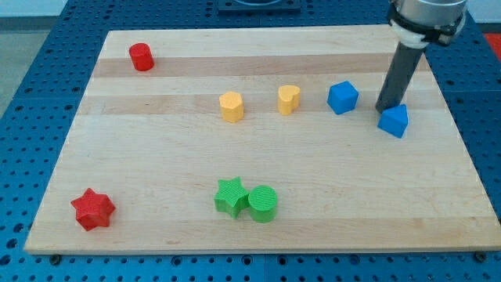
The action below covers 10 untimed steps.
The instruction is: Slide the blue triangle closer to the blue cube
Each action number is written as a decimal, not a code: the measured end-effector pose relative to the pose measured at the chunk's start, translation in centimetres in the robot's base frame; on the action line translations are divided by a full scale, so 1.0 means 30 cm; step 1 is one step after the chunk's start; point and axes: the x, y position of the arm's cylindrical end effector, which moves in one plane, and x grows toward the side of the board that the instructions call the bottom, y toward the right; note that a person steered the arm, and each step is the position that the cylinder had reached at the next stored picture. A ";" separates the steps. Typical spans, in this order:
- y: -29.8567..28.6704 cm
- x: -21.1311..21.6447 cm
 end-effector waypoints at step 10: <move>0.033 0.104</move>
